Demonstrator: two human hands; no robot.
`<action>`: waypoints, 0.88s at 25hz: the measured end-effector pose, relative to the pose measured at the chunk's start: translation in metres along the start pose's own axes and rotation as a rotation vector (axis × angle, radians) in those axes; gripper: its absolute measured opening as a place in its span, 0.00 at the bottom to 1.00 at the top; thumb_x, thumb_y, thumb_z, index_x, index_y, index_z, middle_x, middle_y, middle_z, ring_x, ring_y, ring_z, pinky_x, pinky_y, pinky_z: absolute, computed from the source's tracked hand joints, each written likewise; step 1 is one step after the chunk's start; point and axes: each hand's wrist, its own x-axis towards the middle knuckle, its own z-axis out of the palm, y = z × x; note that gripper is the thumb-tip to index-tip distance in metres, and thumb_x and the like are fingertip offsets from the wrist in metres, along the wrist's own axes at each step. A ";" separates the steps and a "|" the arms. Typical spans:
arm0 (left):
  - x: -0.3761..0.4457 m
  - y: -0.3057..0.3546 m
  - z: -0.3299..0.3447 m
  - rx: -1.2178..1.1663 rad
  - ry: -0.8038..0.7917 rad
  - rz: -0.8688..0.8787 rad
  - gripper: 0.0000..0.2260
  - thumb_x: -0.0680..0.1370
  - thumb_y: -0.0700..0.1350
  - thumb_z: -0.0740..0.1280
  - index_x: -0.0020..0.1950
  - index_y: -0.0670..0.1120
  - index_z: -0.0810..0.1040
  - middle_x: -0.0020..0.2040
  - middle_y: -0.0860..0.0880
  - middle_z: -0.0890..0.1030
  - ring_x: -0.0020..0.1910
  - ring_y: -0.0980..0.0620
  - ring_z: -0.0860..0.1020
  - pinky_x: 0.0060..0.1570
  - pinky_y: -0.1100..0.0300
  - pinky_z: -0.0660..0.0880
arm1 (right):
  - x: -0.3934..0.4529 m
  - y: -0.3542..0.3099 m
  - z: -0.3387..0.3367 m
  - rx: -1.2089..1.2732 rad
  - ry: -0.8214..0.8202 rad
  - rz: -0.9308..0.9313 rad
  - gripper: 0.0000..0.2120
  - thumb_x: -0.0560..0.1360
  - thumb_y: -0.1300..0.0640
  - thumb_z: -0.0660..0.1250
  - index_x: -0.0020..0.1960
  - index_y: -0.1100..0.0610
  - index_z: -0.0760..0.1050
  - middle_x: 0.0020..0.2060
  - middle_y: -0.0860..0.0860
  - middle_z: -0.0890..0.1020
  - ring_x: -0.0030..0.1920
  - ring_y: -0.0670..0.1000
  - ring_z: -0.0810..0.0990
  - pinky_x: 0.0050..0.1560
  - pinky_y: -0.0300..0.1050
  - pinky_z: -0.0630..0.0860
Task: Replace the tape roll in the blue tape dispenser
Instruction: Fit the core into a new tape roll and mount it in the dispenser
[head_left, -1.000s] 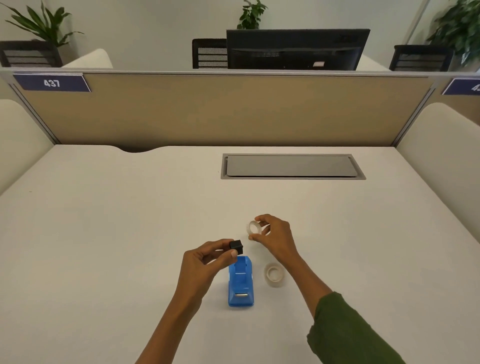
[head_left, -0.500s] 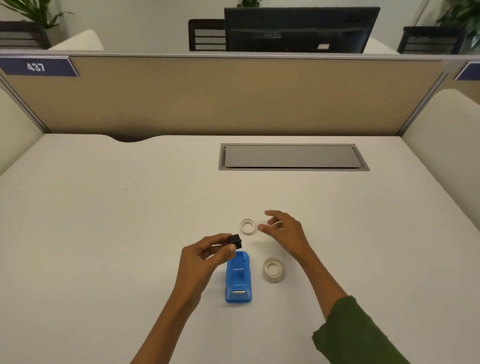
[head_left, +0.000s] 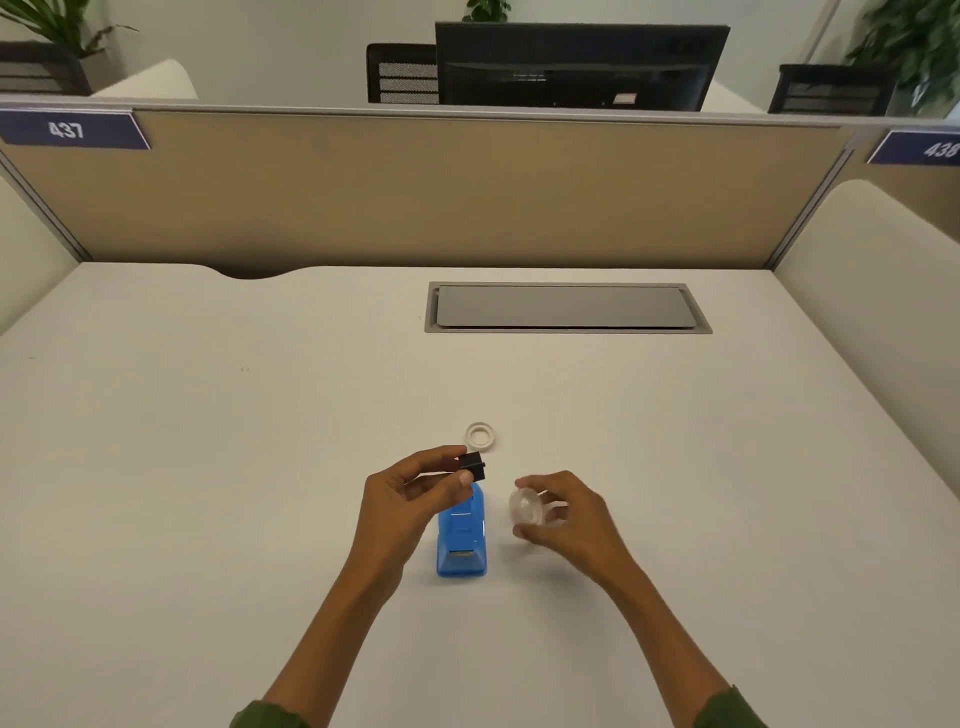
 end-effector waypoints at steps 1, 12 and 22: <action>-0.002 0.002 0.001 0.000 0.001 0.008 0.10 0.70 0.43 0.73 0.49 0.54 0.83 0.46 0.51 0.86 0.46 0.49 0.83 0.46 0.65 0.79 | -0.005 -0.007 -0.006 0.191 0.028 0.010 0.22 0.63 0.61 0.78 0.53 0.46 0.78 0.50 0.46 0.80 0.47 0.46 0.80 0.45 0.33 0.75; -0.017 0.023 0.025 -0.003 -0.079 0.055 0.14 0.67 0.44 0.73 0.53 0.48 0.82 0.45 0.49 0.86 0.45 0.49 0.84 0.48 0.63 0.79 | -0.041 -0.076 -0.038 0.593 -0.059 -0.204 0.25 0.61 0.57 0.78 0.57 0.48 0.78 0.53 0.44 0.83 0.54 0.49 0.81 0.46 0.38 0.78; -0.021 0.033 0.024 -0.024 -0.089 0.049 0.13 0.64 0.49 0.72 0.48 0.53 0.84 0.43 0.52 0.86 0.43 0.51 0.84 0.42 0.67 0.79 | -0.046 -0.090 -0.042 0.533 -0.053 -0.241 0.23 0.61 0.55 0.76 0.55 0.44 0.79 0.52 0.41 0.83 0.53 0.47 0.81 0.47 0.37 0.79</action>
